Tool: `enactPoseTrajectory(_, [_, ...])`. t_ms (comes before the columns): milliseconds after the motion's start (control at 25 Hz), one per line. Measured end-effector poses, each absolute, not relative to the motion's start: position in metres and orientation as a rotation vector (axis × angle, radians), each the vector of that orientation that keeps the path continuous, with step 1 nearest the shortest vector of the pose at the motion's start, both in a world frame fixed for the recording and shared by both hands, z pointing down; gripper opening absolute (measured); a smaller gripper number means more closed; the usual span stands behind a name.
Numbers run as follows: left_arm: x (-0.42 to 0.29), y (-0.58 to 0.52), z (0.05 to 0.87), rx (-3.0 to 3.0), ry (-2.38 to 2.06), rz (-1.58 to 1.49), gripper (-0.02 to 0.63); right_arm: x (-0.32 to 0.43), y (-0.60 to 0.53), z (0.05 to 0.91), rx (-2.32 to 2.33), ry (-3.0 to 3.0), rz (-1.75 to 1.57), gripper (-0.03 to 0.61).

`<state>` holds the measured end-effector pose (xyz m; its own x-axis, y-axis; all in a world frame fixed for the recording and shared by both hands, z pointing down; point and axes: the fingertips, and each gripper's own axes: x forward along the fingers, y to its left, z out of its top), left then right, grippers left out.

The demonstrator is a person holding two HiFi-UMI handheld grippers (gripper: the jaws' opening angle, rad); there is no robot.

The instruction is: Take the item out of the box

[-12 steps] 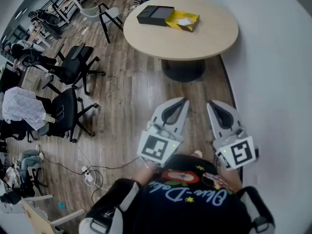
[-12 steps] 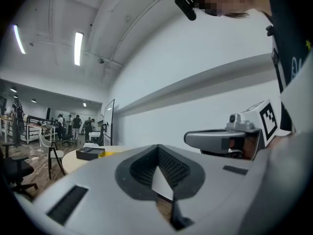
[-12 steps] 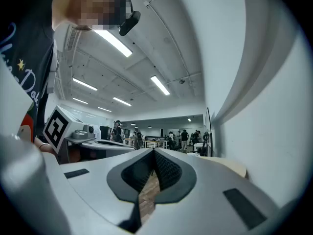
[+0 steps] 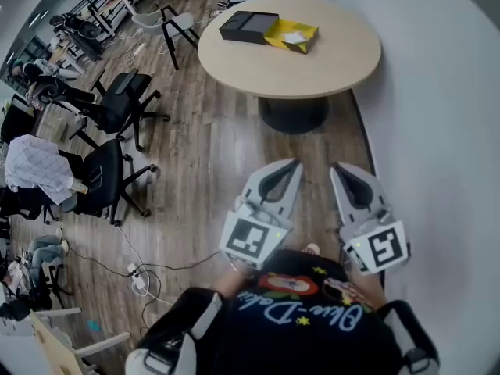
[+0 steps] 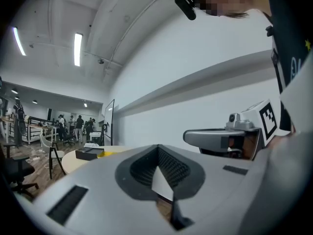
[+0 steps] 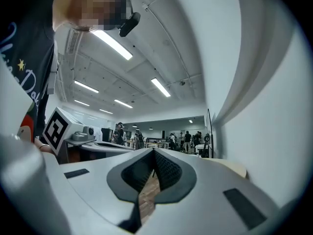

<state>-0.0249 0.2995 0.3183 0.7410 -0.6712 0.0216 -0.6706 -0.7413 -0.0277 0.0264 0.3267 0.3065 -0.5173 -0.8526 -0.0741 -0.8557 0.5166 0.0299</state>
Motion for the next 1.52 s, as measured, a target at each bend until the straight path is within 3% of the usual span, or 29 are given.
enactPoseTrajectory(640, [0.027, 0.314, 0.321, -2.89, 1.186, -0.021, -0.012, 0.075, 0.338, 0.308, -1.433, 2.745, 0.136, -0.003])
enactPoseTrajectory(1520, [0.024, 0.258, 0.319, -2.823, 1.255, -0.025, -0.012, 0.078, 0.279, 0.308, -1.35, 2.741, 0.144, -0.003])
